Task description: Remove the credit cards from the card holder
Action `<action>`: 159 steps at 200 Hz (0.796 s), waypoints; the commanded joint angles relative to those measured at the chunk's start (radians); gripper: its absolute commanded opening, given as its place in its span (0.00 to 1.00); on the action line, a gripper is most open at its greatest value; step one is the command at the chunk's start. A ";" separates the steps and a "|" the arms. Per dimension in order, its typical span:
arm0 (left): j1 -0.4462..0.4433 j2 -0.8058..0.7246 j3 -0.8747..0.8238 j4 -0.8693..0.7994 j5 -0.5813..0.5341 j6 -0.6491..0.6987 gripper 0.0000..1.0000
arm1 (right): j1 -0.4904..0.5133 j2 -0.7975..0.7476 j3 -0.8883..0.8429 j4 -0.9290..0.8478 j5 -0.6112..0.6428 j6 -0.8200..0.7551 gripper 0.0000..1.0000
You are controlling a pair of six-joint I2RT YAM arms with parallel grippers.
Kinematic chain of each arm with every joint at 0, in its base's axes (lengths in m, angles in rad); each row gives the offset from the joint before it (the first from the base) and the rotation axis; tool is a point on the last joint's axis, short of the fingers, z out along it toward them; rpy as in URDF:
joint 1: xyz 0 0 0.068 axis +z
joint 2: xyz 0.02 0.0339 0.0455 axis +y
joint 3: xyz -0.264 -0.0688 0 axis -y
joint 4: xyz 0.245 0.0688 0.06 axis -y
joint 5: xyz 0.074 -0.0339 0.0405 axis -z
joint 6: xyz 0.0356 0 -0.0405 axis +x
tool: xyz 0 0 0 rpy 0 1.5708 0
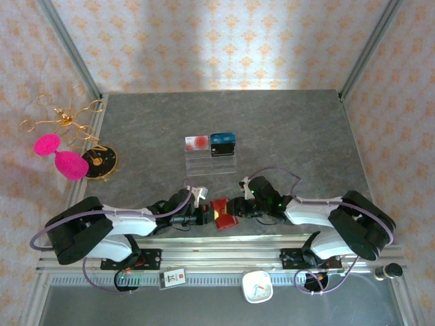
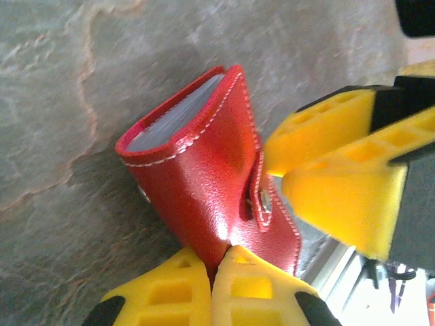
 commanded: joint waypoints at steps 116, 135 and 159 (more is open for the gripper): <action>0.001 -0.205 0.068 -0.106 -0.138 -0.073 0.00 | 0.159 0.047 0.257 -0.363 0.436 -0.136 0.62; 0.003 -0.238 0.073 -0.137 -0.163 -0.069 0.00 | 0.162 0.063 0.254 -0.387 0.468 -0.130 0.53; 0.009 -0.262 0.075 -0.152 -0.173 -0.068 0.00 | 0.161 0.069 0.246 -0.397 0.471 -0.134 0.45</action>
